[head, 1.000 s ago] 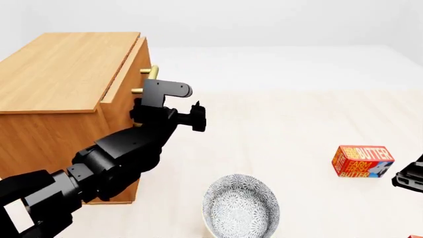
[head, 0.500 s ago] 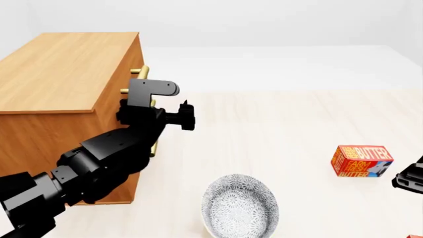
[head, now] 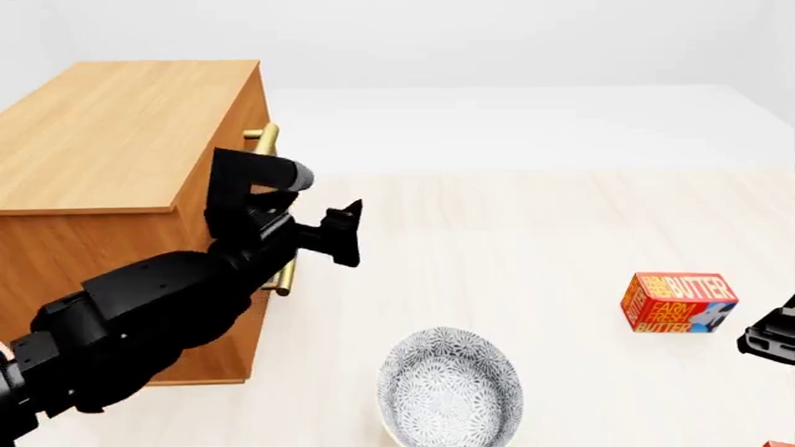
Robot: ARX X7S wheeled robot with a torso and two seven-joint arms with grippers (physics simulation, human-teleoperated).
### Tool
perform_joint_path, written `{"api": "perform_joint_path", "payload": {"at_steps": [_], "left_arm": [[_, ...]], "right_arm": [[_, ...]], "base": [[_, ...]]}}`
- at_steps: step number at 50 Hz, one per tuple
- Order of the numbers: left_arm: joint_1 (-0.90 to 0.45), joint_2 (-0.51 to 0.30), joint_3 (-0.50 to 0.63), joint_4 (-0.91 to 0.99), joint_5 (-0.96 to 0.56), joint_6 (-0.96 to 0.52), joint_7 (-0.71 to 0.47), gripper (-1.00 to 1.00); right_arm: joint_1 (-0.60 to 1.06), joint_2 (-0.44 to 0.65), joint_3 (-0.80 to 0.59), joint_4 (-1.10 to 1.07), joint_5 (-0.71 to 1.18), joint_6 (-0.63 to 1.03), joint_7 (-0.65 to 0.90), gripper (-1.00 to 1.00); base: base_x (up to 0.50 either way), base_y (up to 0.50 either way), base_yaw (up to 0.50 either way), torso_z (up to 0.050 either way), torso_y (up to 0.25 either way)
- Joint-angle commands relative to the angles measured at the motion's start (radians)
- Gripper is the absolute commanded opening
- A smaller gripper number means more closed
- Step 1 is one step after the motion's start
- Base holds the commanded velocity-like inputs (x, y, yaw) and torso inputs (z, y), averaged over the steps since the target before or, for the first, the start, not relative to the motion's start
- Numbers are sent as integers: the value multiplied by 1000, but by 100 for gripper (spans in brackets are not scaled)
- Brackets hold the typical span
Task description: Put the chocolate pudding in the top drawer of the cabinet and close it.
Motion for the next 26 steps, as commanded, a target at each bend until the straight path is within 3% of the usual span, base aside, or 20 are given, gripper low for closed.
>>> {"api": "perform_joint_path", "payload": {"at_steps": [1, 14, 26], "left_arm": [[-4, -118, -22, 198, -61, -28, 163, 100], [21, -197, -49, 330, -93, 7, 306, 100], [95, -304, -99, 485, 27, 184, 192, 100]], "right_arm": [[7, -3, -7, 7, -4, -1, -1, 100], [18, -6, -22, 6, -11, 2, 0, 100], [-4, 2, -28, -59, -24, 8, 0, 100]], "base": [[0, 0, 0, 0, 0], [0, 0, 0, 0, 0], [0, 0, 0, 0, 0]]}}
